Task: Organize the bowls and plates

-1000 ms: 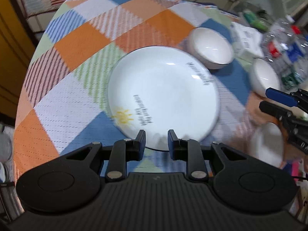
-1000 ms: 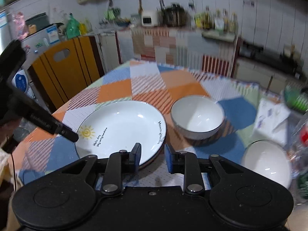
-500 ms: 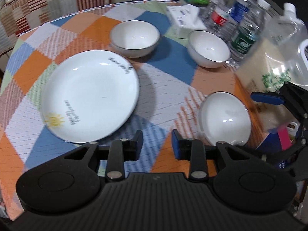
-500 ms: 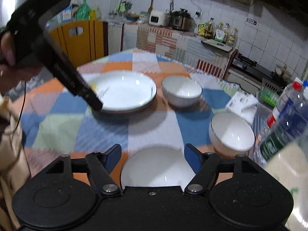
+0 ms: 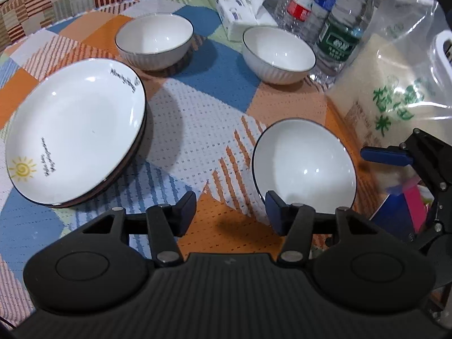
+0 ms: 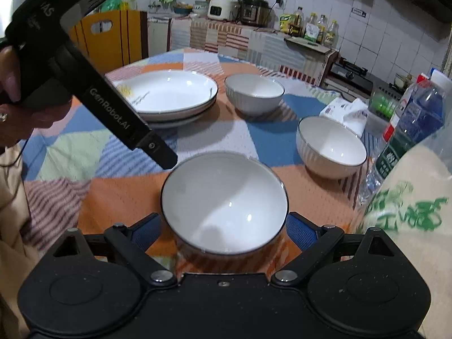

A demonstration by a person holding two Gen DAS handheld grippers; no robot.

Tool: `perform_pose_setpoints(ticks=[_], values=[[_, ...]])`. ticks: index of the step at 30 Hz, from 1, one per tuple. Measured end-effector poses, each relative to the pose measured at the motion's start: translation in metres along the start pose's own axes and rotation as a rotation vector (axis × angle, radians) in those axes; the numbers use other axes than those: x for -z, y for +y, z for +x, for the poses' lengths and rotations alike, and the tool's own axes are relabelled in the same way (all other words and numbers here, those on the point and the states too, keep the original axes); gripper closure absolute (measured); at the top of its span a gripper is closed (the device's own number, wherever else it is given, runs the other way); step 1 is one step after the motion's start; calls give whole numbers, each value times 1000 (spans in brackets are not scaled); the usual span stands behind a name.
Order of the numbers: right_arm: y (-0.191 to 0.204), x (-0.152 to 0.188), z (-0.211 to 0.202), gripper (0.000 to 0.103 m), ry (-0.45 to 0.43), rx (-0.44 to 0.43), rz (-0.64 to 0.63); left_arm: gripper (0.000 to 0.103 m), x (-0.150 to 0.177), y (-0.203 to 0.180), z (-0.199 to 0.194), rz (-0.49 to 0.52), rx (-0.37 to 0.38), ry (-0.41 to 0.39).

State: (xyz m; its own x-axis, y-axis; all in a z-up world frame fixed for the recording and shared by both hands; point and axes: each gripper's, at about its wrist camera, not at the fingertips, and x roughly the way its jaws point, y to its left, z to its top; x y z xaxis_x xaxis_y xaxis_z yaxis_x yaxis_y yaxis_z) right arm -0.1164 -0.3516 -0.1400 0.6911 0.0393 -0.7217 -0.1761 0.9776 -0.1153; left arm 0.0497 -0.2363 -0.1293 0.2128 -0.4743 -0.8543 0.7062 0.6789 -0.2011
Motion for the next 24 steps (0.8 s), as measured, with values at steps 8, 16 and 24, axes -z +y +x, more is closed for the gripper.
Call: perform_pose_setpoints(ticks=[8, 16, 24], values=[[-2, 8, 19, 6, 51, -5, 18, 47, 0, 0, 12, -26, 56, 8], [-3, 10, 48, 0, 82, -24, 2, 82, 0, -2, 22, -14, 118, 10], [-1, 8, 61, 0, 60, -60, 17, 89, 2, 3, 16, 1, 103, 31]])
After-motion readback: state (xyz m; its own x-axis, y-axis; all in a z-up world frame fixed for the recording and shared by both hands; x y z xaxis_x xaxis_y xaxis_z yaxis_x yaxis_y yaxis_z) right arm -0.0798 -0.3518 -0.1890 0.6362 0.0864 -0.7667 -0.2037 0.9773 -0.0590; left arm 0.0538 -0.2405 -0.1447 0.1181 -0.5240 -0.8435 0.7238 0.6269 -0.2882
